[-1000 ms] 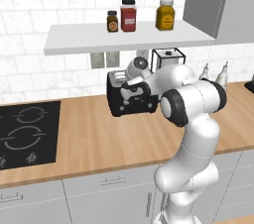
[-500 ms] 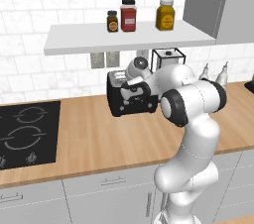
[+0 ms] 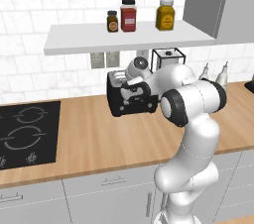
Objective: Start the toaster. Once the lever pops up, take the bread to the plate on the dining counter.
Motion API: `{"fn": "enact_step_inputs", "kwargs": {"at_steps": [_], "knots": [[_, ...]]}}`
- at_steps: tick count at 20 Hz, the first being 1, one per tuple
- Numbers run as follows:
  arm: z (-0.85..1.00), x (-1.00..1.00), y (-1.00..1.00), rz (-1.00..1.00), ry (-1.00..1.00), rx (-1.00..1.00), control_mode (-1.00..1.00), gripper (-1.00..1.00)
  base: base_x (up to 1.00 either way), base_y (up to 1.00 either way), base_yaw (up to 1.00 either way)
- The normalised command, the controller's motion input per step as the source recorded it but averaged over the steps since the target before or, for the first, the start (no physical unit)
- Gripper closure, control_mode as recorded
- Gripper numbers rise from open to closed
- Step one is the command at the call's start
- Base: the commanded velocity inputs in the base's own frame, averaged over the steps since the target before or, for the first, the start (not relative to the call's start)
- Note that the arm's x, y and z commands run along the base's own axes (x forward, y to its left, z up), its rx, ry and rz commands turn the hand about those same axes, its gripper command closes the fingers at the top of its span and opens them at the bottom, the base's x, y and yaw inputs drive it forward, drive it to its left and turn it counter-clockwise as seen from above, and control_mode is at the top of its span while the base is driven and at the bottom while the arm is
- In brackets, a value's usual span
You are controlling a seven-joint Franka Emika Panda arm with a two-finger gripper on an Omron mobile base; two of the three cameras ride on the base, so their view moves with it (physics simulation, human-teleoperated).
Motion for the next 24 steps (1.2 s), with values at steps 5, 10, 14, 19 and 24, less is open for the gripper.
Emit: {"fn": "enact_step_inputs", "kwargs": {"at_steps": [5,10,14,19,24], "knots": [[0.00,0.00,0.00,0.00,0.00,0.00,-1.00,-1.00,0.00,0.00,0.00],[0.00,0.00,0.00,0.00,0.00,0.00,-1.00,-1.00,0.00,0.00,0.00],[0.00,0.00,0.00,0.00,0.00,0.00,-1.00,-1.00,0.00,0.00,0.00],[0.00,0.00,0.00,0.00,0.00,0.00,-1.00,-1.00,0.00,0.00,0.00],[0.00,0.00,0.00,0.00,0.00,0.00,-1.00,-1.00,0.00,0.00,0.00]]}}
